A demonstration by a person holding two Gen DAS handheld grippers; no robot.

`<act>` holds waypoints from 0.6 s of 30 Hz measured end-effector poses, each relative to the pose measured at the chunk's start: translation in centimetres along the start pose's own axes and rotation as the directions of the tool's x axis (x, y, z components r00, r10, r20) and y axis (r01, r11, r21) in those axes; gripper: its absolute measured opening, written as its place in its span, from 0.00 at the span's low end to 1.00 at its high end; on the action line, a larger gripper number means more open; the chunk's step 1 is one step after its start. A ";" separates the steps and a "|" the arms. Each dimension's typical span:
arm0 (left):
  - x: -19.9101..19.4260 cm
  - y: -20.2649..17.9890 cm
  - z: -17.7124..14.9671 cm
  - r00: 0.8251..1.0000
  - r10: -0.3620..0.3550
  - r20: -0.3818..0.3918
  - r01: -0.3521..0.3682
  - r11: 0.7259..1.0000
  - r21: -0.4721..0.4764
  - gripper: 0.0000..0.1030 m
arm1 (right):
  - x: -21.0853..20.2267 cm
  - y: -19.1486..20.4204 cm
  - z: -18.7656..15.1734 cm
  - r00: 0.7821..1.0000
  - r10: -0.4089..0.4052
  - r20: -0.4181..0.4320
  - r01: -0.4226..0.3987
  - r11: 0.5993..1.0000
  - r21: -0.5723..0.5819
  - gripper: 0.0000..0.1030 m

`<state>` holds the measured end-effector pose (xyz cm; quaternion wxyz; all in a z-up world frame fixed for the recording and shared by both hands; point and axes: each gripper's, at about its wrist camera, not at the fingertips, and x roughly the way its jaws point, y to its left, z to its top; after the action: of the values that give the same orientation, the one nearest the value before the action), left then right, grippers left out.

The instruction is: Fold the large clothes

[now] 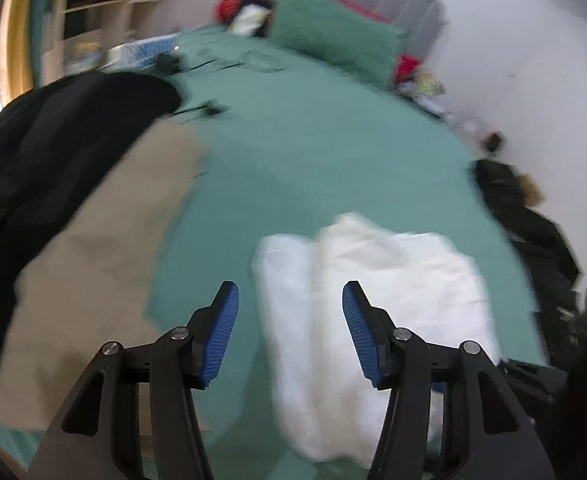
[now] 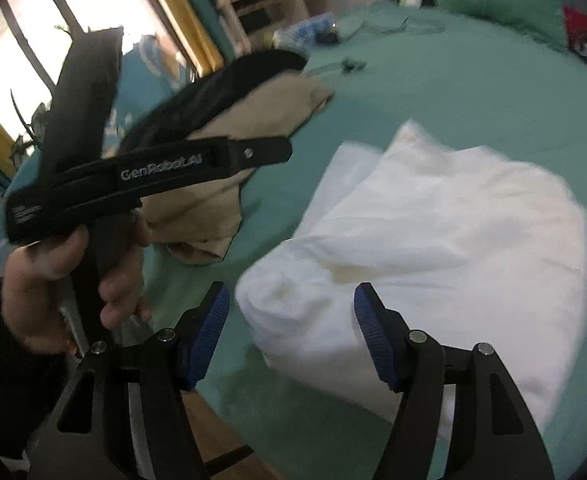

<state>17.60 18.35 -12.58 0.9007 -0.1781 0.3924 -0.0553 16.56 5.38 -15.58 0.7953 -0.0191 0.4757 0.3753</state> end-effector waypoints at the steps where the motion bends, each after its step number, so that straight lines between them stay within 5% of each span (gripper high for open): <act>1: 0.0 -1.0 -0.1 0.999 -0.037 0.014 0.037 0.999 0.029 0.57 | -1.5 -0.8 -0.3 0.999 -0.016 0.029 0.016 1.000 0.019 0.64; 6: 4.4 -6.1 -1.1 0.985 -0.078 -0.152 0.104 0.981 0.166 0.59 | -6.0 -6.9 -2.0 0.979 -0.186 0.081 0.172 0.973 0.152 0.64; 10: 7.9 -8.5 -2.8 0.960 0.026 -0.278 0.064 0.948 0.310 0.59 | -6.9 -12.1 -3.9 0.957 -0.288 0.035 0.264 0.916 0.301 0.64; 13: 9.5 -6.2 -2.3 0.952 0.087 -0.292 -0.014 0.970 0.241 0.59 | -6.9 -13.8 -4.9 0.957 -0.289 0.028 0.261 0.899 0.353 0.64; 15: 9.4 -3.6 -1.0 0.955 0.168 -0.247 -0.135 0.981 0.142 0.59 | -6.3 -14.2 -5.2 0.959 -0.283 0.018 0.258 0.898 0.357 0.64; 18: 8.3 0.3 0.9 0.944 0.289 -0.159 -0.292 0.956 0.001 0.59 | -4.9 -14.3 -4.9 0.962 -0.271 0.020 0.246 0.899 0.362 0.64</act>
<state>23.91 16.90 -17.84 0.8631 -0.1234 0.4849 0.0685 20.43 -9.66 -19.18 0.8442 0.0757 0.5011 0.1744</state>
